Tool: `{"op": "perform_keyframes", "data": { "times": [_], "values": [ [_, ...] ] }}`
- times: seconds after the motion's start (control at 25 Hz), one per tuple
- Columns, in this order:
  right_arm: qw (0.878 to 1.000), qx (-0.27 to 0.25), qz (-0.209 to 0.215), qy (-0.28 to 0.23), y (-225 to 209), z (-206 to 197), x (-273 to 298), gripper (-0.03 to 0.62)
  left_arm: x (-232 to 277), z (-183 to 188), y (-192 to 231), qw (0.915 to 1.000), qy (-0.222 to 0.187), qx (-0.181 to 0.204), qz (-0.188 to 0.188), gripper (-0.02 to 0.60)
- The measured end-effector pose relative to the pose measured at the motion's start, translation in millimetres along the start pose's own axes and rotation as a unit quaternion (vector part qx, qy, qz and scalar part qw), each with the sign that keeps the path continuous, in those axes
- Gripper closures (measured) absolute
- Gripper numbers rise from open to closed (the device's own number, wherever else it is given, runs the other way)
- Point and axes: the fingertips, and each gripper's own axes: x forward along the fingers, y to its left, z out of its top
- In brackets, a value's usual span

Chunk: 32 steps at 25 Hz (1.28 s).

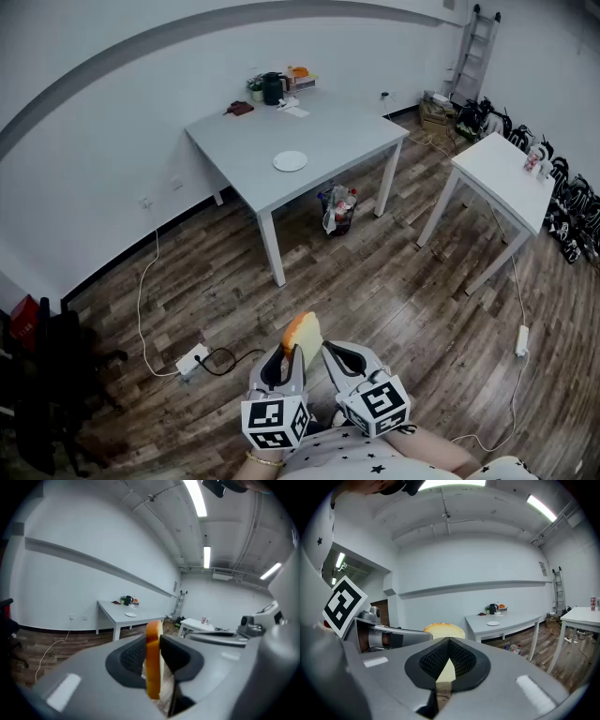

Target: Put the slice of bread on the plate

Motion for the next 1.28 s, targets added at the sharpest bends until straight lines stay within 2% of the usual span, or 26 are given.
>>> {"op": "perform_keyframes", "data": {
  "times": [0.28, 0.8, 1.08, 1.28],
  "values": [
    [1.0, -0.001, 0.0, -0.007, 10.2, 7.6, 15.6, 0.595, 0.9, 5.5, 20.4, 1.0, -0.004, -0.005, -0.001, 0.486],
    [1.0, 0.009, -0.016, 0.011, 26.6, -6.0, 39.5, 0.595, 6.2, 6.9, 54.8, 0.9998, -0.005, -0.012, -0.016, 0.488],
    [1.0, 0.017, -0.019, 0.01, 2.7, 0.5, 62.1, 0.595, 37.4, 15.7, 60.5, 0.9998, 0.0, -0.012, -0.016, 0.489],
    [1.0, 0.01, -0.013, 0.004, -37.9, 10.9, 93.9, 0.595, 83.5, 27.0, 64.7, 0.9999, -0.001, -0.009, -0.01, 0.489]
  ]
}}
